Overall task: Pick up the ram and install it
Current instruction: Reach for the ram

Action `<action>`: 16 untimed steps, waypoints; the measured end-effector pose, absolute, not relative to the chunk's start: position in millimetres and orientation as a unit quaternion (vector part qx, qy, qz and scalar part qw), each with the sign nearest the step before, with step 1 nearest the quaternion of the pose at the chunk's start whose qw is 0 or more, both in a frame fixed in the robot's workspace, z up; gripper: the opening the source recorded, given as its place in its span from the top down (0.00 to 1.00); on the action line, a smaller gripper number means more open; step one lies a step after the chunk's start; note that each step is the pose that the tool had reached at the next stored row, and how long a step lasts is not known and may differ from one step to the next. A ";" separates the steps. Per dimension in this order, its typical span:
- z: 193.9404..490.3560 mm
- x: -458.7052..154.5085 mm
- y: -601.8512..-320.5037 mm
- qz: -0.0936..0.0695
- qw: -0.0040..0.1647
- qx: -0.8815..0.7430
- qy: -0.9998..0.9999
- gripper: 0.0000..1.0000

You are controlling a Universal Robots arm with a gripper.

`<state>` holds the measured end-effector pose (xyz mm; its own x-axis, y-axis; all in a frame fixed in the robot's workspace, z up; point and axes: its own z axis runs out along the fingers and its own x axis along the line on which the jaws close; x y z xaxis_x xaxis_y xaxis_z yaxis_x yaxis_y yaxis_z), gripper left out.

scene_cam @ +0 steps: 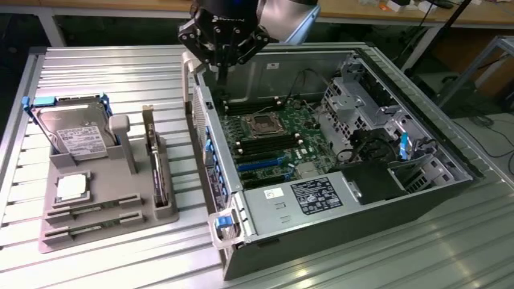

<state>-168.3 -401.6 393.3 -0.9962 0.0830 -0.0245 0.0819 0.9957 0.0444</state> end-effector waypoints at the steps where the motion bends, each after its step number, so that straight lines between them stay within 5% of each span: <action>1: 393.4 -173.1 -402.0 0.022 0.013 0.041 0.999 0.90; 16: 393.3 -336.3 -421.8 0.022 0.013 0.041 0.999 0.90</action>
